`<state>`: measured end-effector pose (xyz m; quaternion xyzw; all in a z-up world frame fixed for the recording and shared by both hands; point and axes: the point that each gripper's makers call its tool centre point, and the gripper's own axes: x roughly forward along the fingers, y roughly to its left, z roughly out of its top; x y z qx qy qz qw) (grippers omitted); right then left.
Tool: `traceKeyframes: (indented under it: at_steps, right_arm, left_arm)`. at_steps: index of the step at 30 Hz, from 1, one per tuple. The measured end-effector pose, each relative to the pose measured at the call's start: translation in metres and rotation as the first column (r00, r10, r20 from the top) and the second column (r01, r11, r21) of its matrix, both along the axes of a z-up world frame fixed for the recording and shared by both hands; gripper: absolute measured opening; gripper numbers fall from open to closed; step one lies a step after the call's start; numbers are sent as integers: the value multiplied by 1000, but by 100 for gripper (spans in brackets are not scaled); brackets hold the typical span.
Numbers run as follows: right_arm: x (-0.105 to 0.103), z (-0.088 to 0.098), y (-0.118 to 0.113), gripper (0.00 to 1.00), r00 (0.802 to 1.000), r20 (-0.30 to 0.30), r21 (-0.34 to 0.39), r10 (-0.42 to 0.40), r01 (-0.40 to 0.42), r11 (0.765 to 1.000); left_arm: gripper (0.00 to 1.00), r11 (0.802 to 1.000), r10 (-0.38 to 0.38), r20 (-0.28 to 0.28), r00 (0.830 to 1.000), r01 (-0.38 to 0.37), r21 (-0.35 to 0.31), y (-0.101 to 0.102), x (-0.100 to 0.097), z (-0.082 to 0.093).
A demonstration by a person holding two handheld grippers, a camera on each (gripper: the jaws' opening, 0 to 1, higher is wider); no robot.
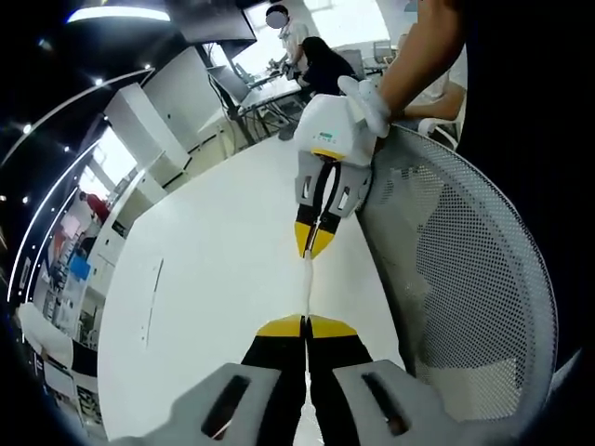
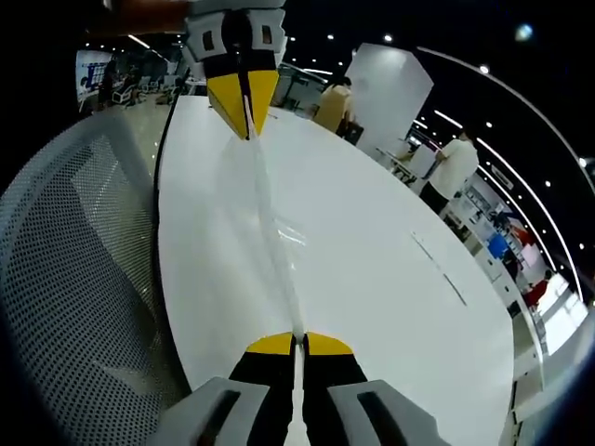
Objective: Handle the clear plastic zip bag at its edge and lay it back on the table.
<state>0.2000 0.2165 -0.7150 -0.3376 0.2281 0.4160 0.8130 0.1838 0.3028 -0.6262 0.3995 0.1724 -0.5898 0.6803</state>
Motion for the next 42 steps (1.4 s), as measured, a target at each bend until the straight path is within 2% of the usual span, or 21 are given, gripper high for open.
traceKeyframes:
  at_steps: [11,19,22,26,29,42]
  right_arm:
    - [1,-4,-4,0,1000,-16,-7,-10,10,1000]
    - [1,-5,-7,0,1000,-25,-56,-2,0,998]
    - [3,3,-12,0,998,-37,-19,-45,44,999]
    - [0,5,-14,3,998,-56,-22,-15,14,1000]
    - [1,14,-14,6,998,-64,5,-3,3,1000]
    - [-3,53,-1,15,999,-22,170,24,-20,985]
  left_arm:
    - [0,1000,-6,4,1000,6,-1,-1,-1,3]
    - [0,1000,-18,10,1000,18,6,-3,-2,1]
    - [0,999,-28,15,1000,27,18,-4,0,2]
    - [0,1000,-24,24,999,24,17,-4,4,6]
    - [0,1000,-20,33,999,20,15,-6,6,5]
    - [0,1000,-7,44,999,5,27,-2,10,2]
